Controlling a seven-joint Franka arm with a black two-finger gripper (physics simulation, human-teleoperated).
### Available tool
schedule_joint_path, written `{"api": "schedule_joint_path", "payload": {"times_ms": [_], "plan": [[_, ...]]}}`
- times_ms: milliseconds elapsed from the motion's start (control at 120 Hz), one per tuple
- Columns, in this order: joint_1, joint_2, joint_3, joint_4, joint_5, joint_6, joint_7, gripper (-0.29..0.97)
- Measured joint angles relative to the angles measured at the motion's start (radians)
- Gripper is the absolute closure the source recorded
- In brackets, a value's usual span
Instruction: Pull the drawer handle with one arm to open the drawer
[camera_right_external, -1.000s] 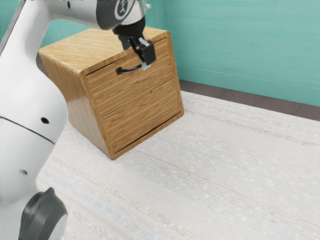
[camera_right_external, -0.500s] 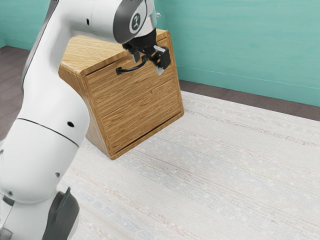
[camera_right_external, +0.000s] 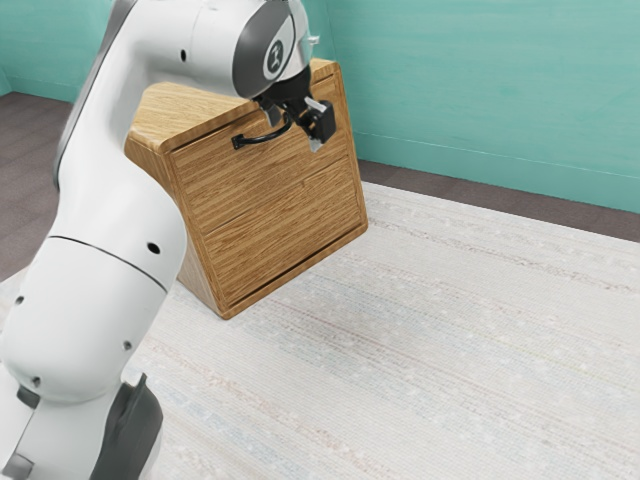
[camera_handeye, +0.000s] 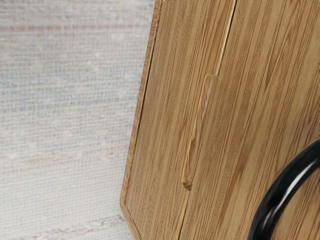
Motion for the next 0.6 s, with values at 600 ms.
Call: {"api": "schedule_joint_path", "payload": {"times_ms": [600], "plan": [[0.001,-0.007,0.011,-0.048,0.021,0.048,0.308,0.19]]}}
